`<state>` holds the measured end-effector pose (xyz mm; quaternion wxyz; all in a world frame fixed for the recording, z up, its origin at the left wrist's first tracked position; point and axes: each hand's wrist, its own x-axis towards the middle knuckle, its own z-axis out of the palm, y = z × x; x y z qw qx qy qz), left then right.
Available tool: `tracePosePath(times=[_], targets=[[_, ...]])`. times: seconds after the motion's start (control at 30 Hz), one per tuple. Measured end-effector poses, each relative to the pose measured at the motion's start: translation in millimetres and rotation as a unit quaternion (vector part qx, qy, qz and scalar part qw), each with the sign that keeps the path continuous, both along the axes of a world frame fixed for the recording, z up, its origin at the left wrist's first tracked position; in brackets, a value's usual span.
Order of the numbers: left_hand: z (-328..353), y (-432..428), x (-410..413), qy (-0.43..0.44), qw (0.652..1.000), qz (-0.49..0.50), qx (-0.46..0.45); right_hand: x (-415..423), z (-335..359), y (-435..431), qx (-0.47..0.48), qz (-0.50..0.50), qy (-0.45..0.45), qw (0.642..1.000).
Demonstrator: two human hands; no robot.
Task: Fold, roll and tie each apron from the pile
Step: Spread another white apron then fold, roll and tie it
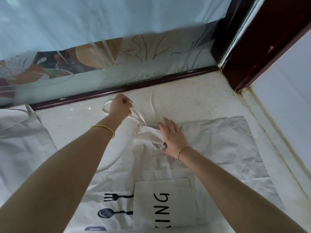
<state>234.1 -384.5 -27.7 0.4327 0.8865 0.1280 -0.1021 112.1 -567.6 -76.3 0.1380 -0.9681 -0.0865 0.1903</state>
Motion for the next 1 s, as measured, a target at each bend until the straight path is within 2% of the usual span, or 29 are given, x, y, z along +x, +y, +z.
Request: tracePosePath(times=[0.07,0.13,0.27,0.37,0.43,0.47,0.53,0.6,0.63,0.8,1.0], targets=[[3.9,6.2,7.5,-0.02,0.995,0.041,-0.09,0.9,-0.2,0.4,-0.003,0.001,0.002,1.0],[8.6,10.9,12.8,-0.059,0.995,0.037,-0.073,2.3,-0.7,0.7,-0.005,0.0,0.005,1.0],[10.7,23.2,20.1,-0.115,0.991,0.021,0.06,9.9,2.9,1.3,-0.009,-0.024,-0.005,1.0],[5.5,36.1,14.9,-0.097,0.963,-0.041,0.248,18.1,4.5,3.6,-0.051,-0.027,-0.038,0.998],[0.6,35.4,6.4,-0.077,0.954,-0.025,0.289,22.6,2.4,6.0,-0.097,-0.019,-0.062,0.993],[-2.4,32.1,-0.2,-0.069,0.954,-0.026,0.29,24.4,0.8,7.5,-0.116,-0.017,-0.065,0.991],[-13.8,22.9,-12.4,-0.006,0.951,-0.123,0.284,28.7,-1.6,9.4,-0.143,-0.016,-0.064,0.988],[-25.8,13.0,-28.3,0.123,0.929,-0.249,0.243,33.3,-1.2,9.9,-0.153,-0.01,-0.059,0.986],[-30.7,10.4,-36.7,0.169,0.916,-0.279,0.234,35.8,-0.8,10.3,-0.15,-0.008,-0.056,0.987],[-44.8,-0.2,-64.2,0.155,0.902,-0.279,0.29,44.4,3.8,8.2,-0.137,-0.003,-0.04,0.99],[-38.6,-0.2,-59.1,0.166,0.948,-0.25,0.104,48.1,4.0,1.1,-0.081,0.003,-0.038,0.996]])
